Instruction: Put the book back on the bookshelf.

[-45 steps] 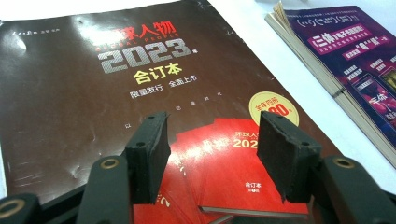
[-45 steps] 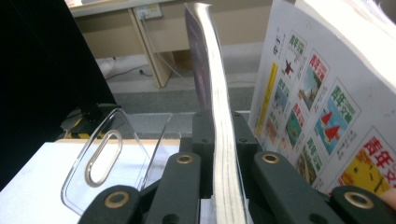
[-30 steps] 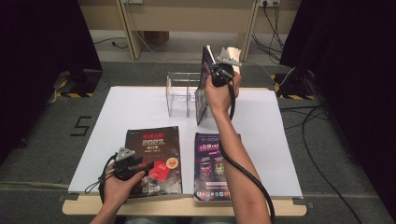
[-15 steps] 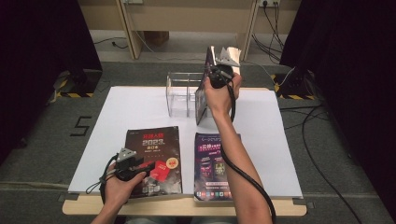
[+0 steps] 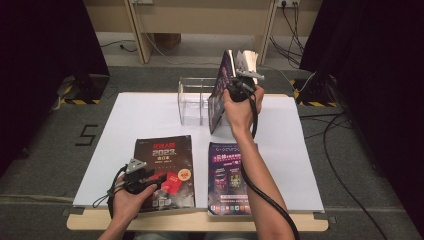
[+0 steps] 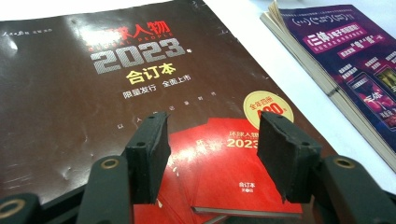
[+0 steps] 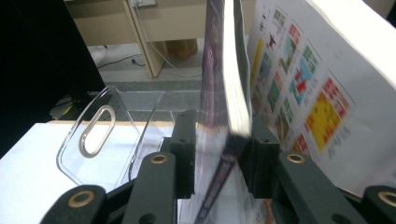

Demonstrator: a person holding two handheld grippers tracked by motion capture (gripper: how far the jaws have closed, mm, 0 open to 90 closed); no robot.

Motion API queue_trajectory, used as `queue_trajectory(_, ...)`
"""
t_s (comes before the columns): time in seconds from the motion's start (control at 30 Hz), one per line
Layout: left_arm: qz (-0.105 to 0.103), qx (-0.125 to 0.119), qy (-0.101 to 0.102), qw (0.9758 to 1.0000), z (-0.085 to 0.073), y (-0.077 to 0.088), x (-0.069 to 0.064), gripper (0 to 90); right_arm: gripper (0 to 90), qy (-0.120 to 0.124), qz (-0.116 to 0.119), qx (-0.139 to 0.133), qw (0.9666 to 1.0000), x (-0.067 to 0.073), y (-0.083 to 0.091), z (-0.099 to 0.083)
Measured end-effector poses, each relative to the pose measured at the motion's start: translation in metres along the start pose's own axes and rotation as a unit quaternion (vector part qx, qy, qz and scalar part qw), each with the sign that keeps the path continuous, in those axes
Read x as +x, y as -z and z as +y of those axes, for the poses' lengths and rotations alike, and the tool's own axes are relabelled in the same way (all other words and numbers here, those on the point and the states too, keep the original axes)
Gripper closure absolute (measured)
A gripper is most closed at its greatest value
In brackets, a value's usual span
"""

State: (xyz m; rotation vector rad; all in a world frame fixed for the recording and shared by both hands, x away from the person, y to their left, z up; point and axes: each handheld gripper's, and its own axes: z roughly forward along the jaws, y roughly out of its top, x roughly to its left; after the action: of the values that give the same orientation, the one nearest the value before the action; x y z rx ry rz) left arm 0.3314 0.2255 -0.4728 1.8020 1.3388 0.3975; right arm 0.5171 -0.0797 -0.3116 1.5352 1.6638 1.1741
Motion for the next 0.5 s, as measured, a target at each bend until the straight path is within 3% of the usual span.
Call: queue_trajectory(0.5,-0.002,0.001,0.000,1.0000,0.000,-0.001,-0.002,43.0,66.2,-0.012,0.026,0.009,0.9995,-0.015,0.012,-0.013)
